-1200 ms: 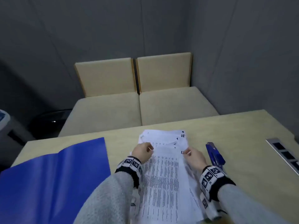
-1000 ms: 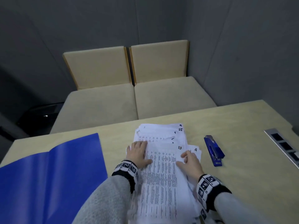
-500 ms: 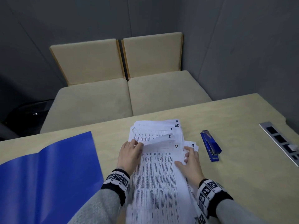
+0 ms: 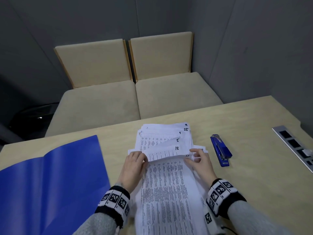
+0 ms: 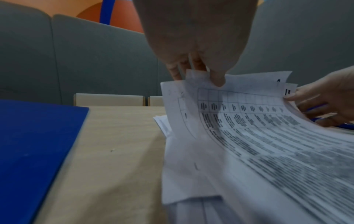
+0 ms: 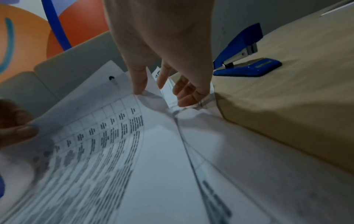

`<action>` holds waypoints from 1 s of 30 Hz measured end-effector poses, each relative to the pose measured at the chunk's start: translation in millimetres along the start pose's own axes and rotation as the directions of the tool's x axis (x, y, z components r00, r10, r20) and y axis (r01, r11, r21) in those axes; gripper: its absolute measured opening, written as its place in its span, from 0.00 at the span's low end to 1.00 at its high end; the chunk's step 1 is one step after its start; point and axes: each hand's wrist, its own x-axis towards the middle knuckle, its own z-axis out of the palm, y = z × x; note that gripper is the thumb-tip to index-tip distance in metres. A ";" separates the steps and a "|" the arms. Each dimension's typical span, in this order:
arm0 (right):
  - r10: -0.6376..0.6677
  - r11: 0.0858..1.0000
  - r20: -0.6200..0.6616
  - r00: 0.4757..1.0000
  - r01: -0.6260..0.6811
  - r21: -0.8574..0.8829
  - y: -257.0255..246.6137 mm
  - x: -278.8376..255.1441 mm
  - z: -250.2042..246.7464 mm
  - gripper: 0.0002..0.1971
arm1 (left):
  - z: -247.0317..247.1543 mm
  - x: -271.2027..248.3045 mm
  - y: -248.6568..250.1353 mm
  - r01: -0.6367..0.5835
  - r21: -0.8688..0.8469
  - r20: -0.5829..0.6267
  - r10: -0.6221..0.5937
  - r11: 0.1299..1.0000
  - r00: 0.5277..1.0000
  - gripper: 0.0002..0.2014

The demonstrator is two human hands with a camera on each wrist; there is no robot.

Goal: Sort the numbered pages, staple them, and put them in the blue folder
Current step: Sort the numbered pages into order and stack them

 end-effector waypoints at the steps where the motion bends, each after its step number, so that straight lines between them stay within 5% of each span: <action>1: -0.012 1.000 0.007 1.000 0.012 -0.024 -1.5 1.3 -0.1 0.14 | 1.6 -0.4 0.4 0.014 -0.003 0.023 -0.014 1.000 1.000 0.05; 8: 0.058 0.997 0.031 0.998 -0.060 0.044 -19.9 25.7 -2.3 0.15 | 20.3 26.5 -11.3 0.142 0.069 0.178 -0.153 0.987 0.972 0.03; 12: -0.003 0.992 -0.049 0.999 -0.003 -0.129 -41.6 61.6 4.2 0.13 | 25.5 39.9 -13.6 0.155 0.072 0.295 -0.169 0.985 0.940 0.01; 17: 0.115 0.986 -0.068 0.991 -0.123 -0.116 -49.4 92.7 20.8 0.14 | 25.8 40.9 -16.0 0.119 -0.046 0.228 -0.105 0.992 0.968 0.04; 20: 0.158 0.985 -0.062 0.985 -0.162 -0.066 -52.8 98.4 26.9 0.05 | 24.7 39.7 -14.3 0.110 -0.044 0.217 -0.098 0.993 0.971 0.04; 27: 0.037 0.998 -0.139 0.990 -0.030 0.049 -54.8 89.1 22.0 0.04 | 19.2 38.6 -21.4 0.067 -0.018 0.177 -0.063 0.998 0.982 0.10; 30: -0.033 0.999 -0.066 0.997 0.032 -0.010 -54.1 78.0 17.3 0.05 | 19.0 37.1 -21.6 0.085 0.007 0.186 -0.085 0.996 0.979 0.09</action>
